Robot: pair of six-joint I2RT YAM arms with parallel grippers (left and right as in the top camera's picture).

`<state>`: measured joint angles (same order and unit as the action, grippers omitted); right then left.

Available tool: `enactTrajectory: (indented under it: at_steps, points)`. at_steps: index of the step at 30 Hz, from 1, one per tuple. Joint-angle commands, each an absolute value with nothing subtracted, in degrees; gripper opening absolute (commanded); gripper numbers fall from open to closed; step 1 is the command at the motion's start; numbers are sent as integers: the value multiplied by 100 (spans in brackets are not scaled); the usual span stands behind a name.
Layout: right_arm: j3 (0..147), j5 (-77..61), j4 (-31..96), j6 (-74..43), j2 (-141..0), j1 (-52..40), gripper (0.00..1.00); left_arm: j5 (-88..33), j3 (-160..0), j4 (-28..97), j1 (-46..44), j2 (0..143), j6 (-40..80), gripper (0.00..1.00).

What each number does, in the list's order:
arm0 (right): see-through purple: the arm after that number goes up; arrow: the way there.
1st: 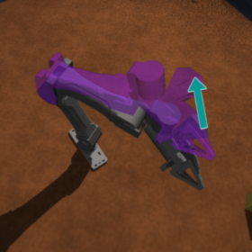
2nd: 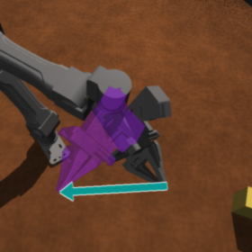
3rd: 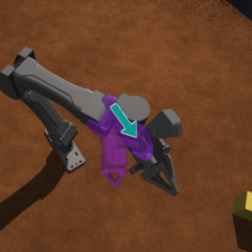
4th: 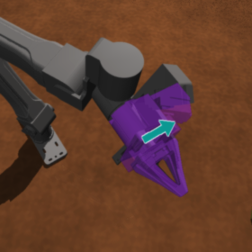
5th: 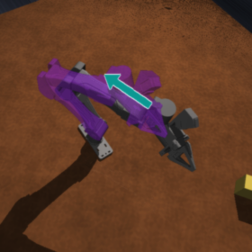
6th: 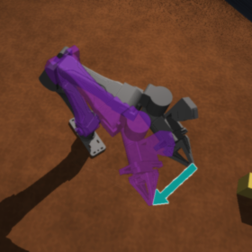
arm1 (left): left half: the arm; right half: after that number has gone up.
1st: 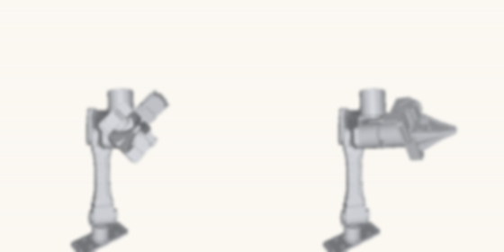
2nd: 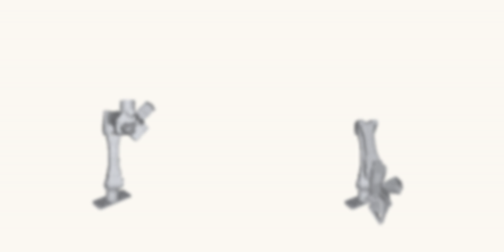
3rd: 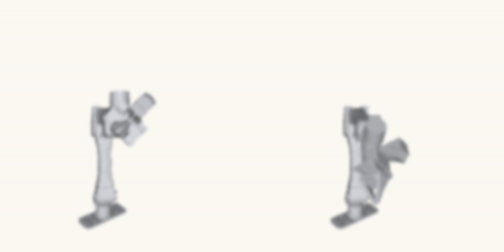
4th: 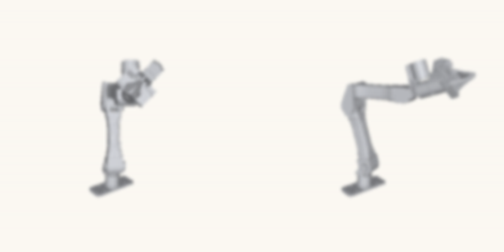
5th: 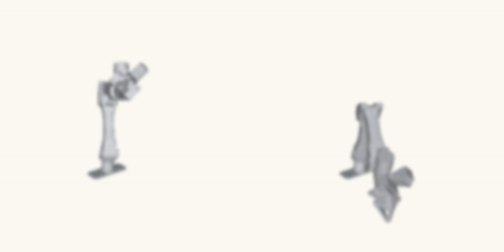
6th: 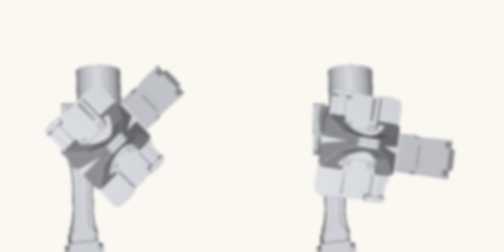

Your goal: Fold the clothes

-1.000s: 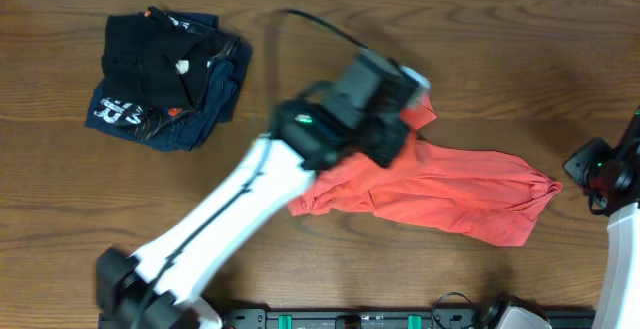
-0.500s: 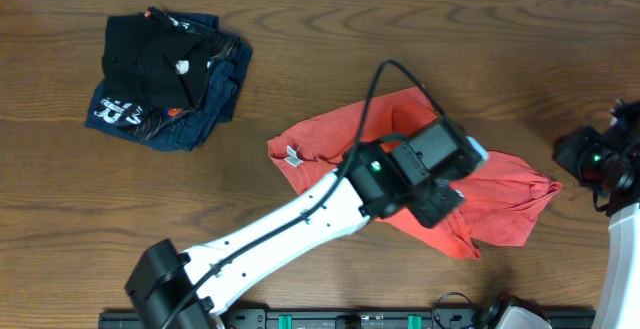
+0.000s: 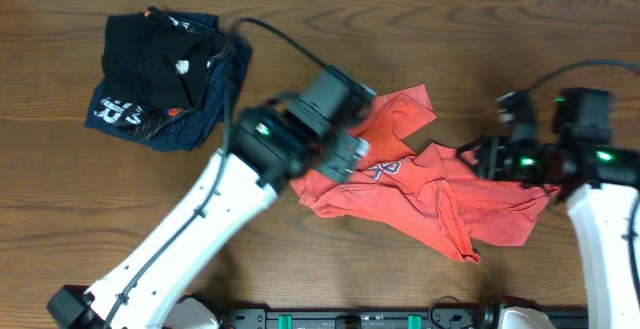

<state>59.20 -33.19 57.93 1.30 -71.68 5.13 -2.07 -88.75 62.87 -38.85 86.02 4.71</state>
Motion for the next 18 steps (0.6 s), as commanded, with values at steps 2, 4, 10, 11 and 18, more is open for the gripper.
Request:
enactTrajectory:
  at_steps: [2,4,10,11,18]
  points:
    - [5487,-3256,5719,353,-7546,-340,39,-106,-8921,6580,-3280,8621,521,73]
    - [5282,-3256,5594,401,-7728,-711,39,-108,-8921,6709,-3079,8621,523,73]
    - [4897,-2825,4812,392,-8243,-1721,40,-106,-8921,6860,-2687,8621,521,74]
    - [4895,-2641,4735,392,-8298,-1826,42,-106,-8921,6864,-2659,8621,521,74]
    - [4895,-1900,4311,390,-8698,-2370,35,-104,-8921,6934,-2604,8621,521,74]
